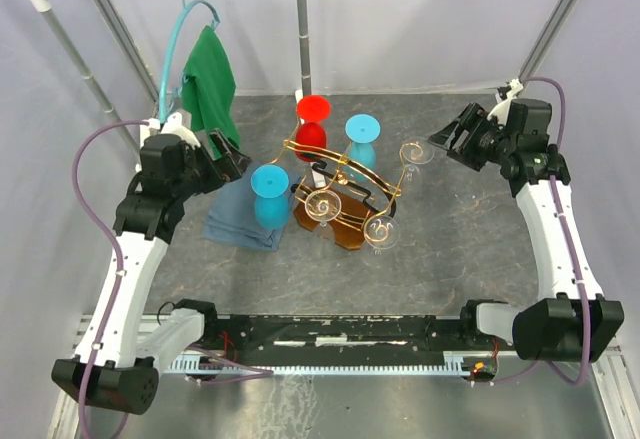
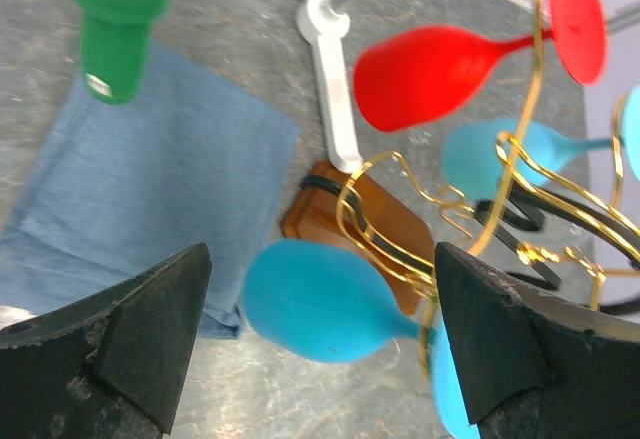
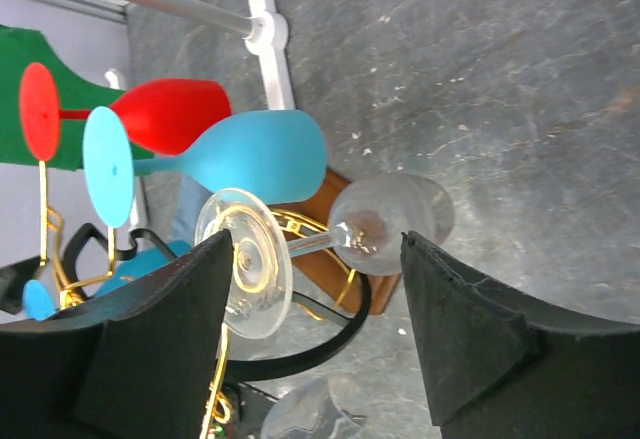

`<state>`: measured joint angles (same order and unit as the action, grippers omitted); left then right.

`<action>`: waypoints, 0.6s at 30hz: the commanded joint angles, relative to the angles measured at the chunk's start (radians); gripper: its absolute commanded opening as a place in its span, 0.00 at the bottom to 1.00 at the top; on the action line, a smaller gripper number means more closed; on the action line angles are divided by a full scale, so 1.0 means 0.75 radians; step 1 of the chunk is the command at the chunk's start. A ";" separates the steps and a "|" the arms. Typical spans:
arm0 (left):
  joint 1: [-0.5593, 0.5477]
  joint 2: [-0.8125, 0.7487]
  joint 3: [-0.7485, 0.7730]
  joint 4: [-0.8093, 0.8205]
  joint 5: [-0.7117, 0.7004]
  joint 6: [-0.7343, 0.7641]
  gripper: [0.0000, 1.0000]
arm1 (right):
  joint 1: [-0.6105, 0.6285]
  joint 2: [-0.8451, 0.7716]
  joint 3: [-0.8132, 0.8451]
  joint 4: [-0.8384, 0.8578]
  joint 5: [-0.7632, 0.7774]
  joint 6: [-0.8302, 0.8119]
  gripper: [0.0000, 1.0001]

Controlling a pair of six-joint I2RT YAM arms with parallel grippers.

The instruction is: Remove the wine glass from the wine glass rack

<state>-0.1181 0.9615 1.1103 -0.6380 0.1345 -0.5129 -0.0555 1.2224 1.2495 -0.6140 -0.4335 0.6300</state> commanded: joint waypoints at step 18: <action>-0.091 0.047 0.037 0.072 0.020 -0.068 0.99 | -0.008 -0.014 -0.109 0.288 -0.276 0.119 0.41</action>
<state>-0.1864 0.9909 1.1004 -0.6327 0.1333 -0.5491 -0.0555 1.2221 1.1534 -0.4473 -0.6044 0.7269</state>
